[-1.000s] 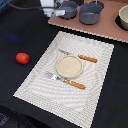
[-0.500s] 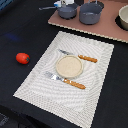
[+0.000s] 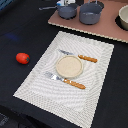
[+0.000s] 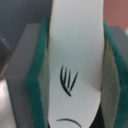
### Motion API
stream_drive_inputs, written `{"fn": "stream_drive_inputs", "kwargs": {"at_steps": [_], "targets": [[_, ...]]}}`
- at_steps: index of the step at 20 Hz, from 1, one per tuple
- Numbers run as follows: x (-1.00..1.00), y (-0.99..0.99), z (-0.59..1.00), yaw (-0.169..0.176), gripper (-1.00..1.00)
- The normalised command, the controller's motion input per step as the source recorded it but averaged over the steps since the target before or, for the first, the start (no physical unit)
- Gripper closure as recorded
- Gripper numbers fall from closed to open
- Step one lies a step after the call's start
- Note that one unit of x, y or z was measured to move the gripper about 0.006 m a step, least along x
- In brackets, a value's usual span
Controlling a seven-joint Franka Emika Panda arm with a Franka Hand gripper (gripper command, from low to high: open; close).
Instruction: Place the pan onto the stove and place the fish and sausage into the pan.
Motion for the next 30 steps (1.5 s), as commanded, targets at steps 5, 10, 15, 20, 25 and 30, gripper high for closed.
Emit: {"fn": "stream_drive_inputs", "kwargs": {"at_steps": [5,10,15,20,25,30], "targets": [[0.11,0.53,-0.12,0.017,1.00],[0.12,0.46,-0.04,0.006,-1.00],[0.08,0.20,0.38,-0.002,-1.00],[0.06,-0.05,0.66,-0.019,-1.00],[0.16,-0.71,0.73,-0.070,-1.00],[0.14,-0.89,0.44,-0.018,-1.00]]}}
